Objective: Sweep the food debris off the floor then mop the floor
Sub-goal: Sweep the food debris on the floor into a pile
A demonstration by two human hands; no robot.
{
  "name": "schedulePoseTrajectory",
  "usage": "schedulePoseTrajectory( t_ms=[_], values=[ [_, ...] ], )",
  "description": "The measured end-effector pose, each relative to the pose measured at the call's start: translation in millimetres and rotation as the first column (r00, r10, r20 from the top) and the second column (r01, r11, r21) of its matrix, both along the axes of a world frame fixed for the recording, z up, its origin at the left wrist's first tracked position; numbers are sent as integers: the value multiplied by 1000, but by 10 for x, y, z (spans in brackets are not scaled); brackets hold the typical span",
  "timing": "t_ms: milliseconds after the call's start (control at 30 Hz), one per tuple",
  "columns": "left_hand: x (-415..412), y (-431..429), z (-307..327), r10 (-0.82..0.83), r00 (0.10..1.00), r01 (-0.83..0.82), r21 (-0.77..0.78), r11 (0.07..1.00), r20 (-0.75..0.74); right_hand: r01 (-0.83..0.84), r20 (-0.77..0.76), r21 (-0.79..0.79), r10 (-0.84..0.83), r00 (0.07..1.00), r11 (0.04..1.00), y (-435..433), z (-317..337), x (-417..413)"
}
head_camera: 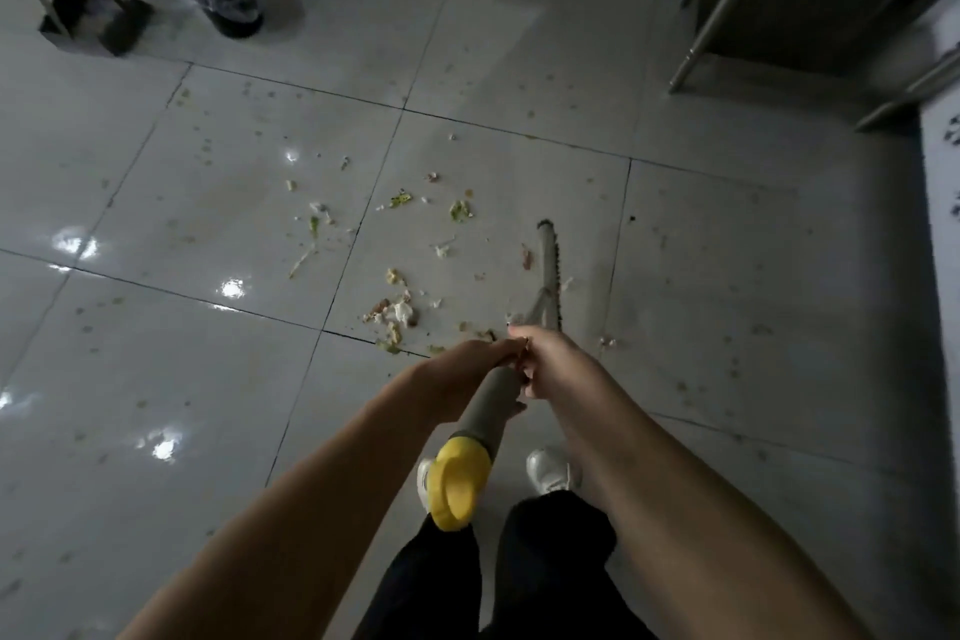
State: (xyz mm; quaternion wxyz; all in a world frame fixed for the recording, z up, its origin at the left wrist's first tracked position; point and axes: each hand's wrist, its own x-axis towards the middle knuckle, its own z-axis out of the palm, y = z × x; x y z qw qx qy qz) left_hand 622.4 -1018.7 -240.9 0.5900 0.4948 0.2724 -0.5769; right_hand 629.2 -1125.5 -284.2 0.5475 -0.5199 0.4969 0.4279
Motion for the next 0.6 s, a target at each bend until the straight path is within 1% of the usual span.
schedulePoseTrajectory(
  t_ms=[67,167,233,300,400,500,600],
  values=[
    [-23,-18,-22,-146,989,146,-6,989,15,44,-22,-54,-45,999,998,-12,-41,-101],
    [-60,-131,-7,-337,939,333,62,941,71,280,-2,-76,-281,960,957,-107,-211,-272],
    [-64,-228,-9,-450,892,446,78,892,47,459,36,-80,-458,888,885,-204,-337,-393],
    [-75,-325,-25,-522,853,522,63,851,-23,589,61,-74,-585,808,805,-292,-436,-529],
    [-104,-498,-51,-591,803,595,40,803,-84,685,74,-55,-681,728,726,-375,-619,-690],
    [-125,-687,-128,-659,749,662,78,745,-62,765,36,-45,-764,644,643,-488,-798,-791],
    [-189,-823,-252,-721,691,722,100,685,-51,797,-7,-66,-799,601,600,-599,-910,-916]
  ],
)
